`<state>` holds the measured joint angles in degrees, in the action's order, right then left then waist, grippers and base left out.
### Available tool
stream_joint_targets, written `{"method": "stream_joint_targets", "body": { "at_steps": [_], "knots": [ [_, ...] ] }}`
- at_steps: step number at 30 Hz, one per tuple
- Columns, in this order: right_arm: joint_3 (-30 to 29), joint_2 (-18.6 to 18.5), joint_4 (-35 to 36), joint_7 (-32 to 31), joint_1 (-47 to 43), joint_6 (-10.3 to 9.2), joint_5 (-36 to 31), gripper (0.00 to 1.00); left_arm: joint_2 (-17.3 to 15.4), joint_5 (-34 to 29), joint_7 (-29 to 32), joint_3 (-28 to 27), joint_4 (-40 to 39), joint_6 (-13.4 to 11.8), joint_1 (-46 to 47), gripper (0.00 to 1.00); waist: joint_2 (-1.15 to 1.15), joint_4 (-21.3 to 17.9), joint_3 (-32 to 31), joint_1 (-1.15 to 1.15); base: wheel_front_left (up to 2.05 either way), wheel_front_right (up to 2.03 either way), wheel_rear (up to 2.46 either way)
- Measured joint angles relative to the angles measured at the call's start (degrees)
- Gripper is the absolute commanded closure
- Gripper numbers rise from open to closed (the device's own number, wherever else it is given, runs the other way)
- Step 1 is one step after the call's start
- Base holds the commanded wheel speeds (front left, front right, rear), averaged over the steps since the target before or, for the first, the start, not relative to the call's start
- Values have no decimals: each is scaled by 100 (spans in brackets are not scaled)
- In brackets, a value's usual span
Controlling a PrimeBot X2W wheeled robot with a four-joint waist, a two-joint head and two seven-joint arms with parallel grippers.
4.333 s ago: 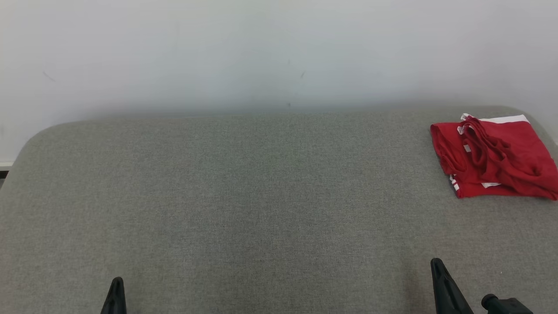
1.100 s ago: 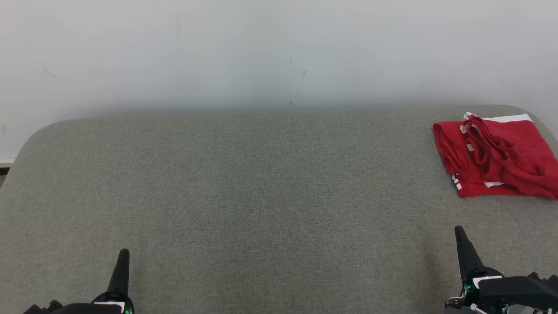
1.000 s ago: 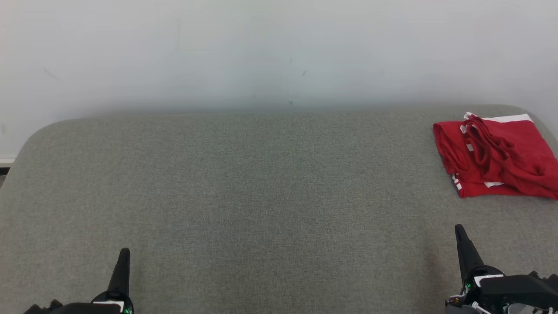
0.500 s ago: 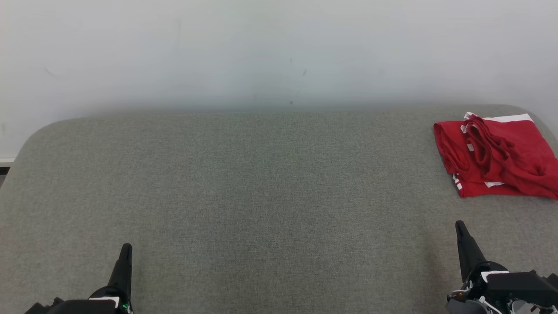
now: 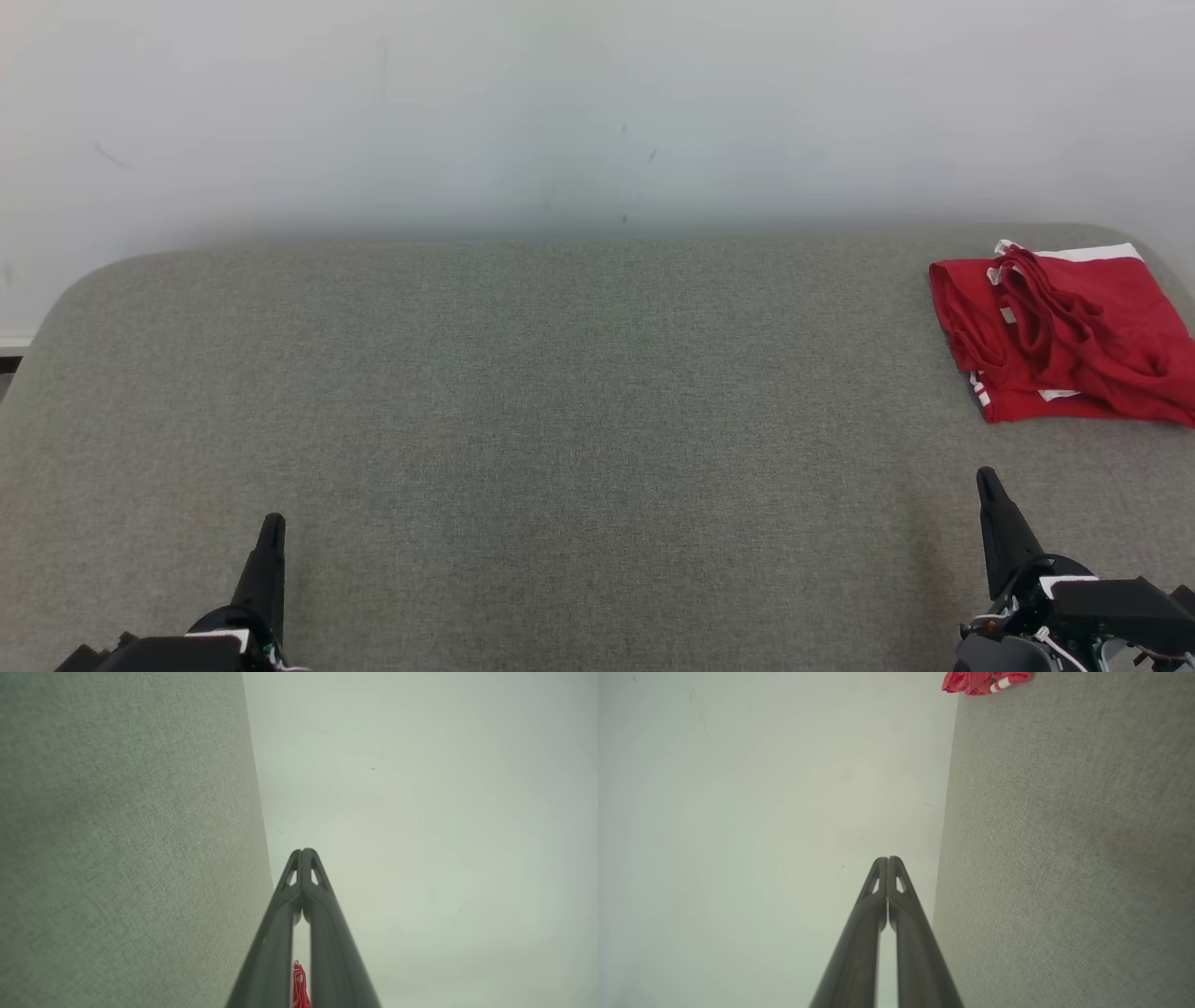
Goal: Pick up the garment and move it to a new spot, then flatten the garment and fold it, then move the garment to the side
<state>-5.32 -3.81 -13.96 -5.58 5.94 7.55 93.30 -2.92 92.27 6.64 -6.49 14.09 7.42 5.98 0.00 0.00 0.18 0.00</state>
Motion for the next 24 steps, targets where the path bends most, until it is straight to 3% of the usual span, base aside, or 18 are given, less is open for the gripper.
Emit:
{"method": "stream_joint_targets", "body": {
  "at_steps": [24],
  "knots": [
    [-33, 24, -4, -29, 3, 0, -11, 100, 1, 1, 0, 1, 0, 0, 3, 100, 0, 0, 0, -1, 0, 0, 0]
  ]
}}
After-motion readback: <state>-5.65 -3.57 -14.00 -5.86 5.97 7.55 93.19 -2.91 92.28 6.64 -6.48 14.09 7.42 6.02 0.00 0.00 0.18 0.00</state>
